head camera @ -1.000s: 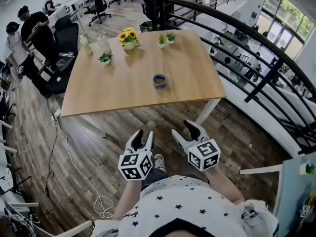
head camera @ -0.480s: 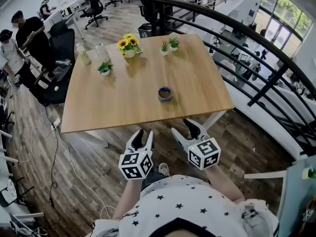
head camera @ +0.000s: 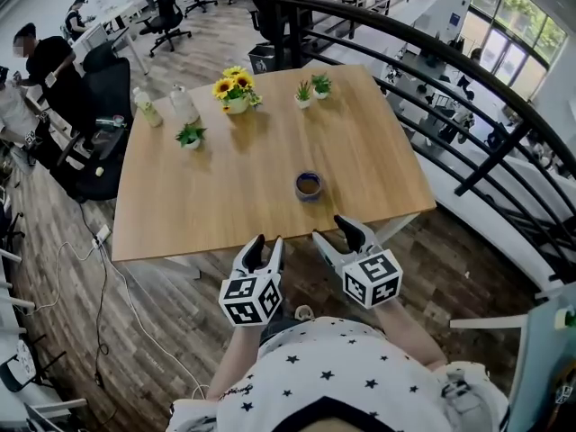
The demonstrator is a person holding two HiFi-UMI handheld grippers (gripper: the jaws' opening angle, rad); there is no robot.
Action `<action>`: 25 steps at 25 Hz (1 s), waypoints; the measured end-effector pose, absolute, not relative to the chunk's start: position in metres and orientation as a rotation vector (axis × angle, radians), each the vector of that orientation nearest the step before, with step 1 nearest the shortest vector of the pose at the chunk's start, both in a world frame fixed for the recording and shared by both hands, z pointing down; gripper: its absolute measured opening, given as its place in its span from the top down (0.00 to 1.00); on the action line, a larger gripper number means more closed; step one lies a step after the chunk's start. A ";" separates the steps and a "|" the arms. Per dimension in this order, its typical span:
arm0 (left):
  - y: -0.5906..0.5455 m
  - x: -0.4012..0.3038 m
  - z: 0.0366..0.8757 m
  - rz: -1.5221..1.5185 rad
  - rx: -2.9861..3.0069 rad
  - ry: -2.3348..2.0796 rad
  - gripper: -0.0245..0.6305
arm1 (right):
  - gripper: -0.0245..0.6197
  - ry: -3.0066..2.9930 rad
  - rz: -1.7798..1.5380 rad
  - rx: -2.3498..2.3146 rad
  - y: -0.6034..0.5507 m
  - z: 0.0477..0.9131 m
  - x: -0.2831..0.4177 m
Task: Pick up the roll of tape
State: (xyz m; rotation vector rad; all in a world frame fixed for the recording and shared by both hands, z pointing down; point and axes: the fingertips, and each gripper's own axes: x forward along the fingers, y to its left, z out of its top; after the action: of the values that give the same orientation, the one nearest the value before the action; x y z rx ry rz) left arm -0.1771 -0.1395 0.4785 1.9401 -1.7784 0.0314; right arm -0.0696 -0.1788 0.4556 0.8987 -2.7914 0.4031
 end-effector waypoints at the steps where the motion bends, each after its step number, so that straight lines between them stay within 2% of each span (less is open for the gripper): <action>1: -0.144 -0.179 0.480 0.034 1.942 -1.774 0.74 | 0.62 -2.790 0.403 0.901 -0.183 0.456 -0.072; 15: -0.193 -0.205 0.498 0.070 1.949 -1.717 0.74 | 0.62 -2.775 0.403 0.954 -0.228 0.461 -0.097; 25: -0.221 -0.210 0.513 0.111 1.932 -1.680 0.74 | 0.62 -2.732 0.438 0.993 -0.233 0.472 -0.090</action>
State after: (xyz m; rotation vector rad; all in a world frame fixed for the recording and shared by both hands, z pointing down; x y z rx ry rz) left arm -0.2101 -0.2215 0.5133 1.9323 -1.6803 0.1106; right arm -0.0896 -0.2334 0.4718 0.9933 -2.7320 0.4382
